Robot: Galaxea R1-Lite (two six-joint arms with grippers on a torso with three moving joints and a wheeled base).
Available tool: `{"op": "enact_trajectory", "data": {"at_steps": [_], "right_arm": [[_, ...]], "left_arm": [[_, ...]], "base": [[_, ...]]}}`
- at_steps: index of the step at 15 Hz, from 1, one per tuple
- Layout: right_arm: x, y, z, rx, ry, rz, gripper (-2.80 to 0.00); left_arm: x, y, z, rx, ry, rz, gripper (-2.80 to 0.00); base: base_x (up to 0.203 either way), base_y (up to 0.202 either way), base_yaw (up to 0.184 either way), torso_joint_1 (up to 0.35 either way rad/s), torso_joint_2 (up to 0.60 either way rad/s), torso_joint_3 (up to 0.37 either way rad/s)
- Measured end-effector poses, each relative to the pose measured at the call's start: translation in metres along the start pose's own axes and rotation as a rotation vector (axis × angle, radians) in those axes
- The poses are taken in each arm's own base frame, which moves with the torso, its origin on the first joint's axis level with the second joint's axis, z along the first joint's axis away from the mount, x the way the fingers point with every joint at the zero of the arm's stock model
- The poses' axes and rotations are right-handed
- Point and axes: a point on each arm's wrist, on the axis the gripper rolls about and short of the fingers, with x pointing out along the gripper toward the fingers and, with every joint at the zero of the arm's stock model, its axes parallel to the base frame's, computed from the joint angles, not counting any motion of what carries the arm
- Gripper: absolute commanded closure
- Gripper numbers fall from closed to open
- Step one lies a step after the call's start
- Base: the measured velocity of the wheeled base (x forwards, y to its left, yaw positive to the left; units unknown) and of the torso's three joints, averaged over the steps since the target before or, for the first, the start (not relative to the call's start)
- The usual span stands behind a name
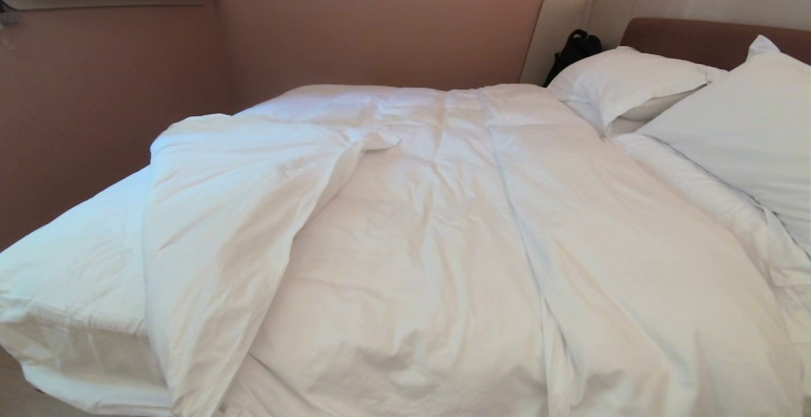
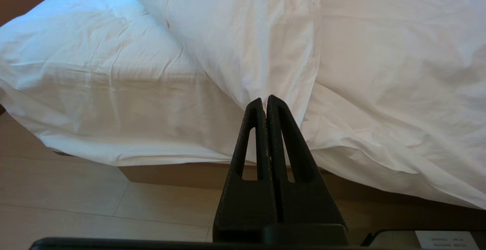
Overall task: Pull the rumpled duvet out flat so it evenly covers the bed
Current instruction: Hold the folded corner of the quilt
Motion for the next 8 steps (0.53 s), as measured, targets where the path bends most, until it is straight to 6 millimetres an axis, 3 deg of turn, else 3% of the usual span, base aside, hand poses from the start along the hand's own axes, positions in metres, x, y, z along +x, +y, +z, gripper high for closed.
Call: {"op": "enact_trajectory", "data": {"at_steps": [8], "right_arm": [[-0.018, 0.003, -0.005, -0.005, -0.041, -0.042, 0.0]], "left_arm": [[0.0, 0.0, 0.0, 0.0, 0.001, 0.0, 0.0]], "base": [[0.0, 0.0, 0.0, 0.0, 0.0, 0.0]]}}
